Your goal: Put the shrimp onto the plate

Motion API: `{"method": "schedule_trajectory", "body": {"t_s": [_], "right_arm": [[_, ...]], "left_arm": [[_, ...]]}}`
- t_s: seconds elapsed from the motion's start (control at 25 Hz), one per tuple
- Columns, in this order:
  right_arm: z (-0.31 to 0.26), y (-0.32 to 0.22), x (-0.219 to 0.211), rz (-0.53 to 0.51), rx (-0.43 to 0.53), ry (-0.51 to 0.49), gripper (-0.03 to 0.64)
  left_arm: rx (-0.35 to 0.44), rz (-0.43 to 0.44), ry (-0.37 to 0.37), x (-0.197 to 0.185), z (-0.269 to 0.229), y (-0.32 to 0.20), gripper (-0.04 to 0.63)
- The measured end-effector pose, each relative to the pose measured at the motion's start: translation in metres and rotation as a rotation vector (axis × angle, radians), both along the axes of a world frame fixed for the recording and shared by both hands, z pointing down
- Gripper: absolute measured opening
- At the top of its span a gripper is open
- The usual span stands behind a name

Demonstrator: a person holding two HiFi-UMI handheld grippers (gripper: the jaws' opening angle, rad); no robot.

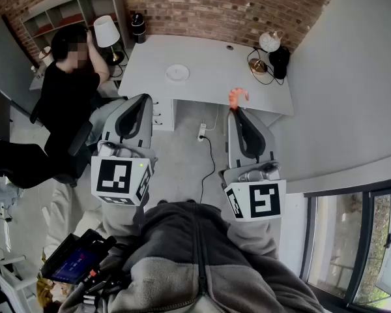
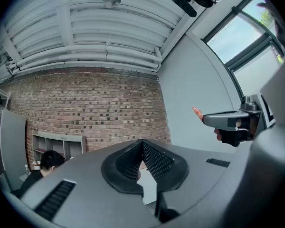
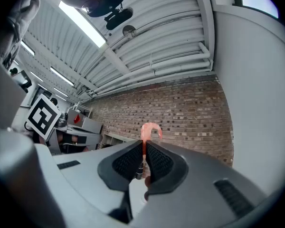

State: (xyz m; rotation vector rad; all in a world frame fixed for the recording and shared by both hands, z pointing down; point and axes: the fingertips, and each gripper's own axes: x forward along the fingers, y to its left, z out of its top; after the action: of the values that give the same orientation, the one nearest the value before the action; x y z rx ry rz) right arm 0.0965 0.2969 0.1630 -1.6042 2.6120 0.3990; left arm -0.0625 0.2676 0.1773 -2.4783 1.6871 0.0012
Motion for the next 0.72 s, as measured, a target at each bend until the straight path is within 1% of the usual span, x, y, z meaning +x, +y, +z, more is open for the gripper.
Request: {"method": "schedule_trajectory", "body": {"t_s": [0.16, 0.44, 0.72], "right_arm": [[-0.001, 0.0, 0.001, 0.004, 0.001, 0.011, 0.023], [-0.008, 0.004, 0.0, -0.008, 0.029, -0.005, 0.023], [-0.006, -0.002, 0.005, -0.032, 0.022, -0.019, 0.025]], "left_arm": [[-0.003, 0.007, -0.003, 0.004, -0.001, -0.002, 0.004], [-0.001, 0.013, -0.002, 0.008, -0.003, -0.003, 0.005], [0.002, 0.016, 0.0, 0.016, -0.004, -0.009, 0.005]]}}
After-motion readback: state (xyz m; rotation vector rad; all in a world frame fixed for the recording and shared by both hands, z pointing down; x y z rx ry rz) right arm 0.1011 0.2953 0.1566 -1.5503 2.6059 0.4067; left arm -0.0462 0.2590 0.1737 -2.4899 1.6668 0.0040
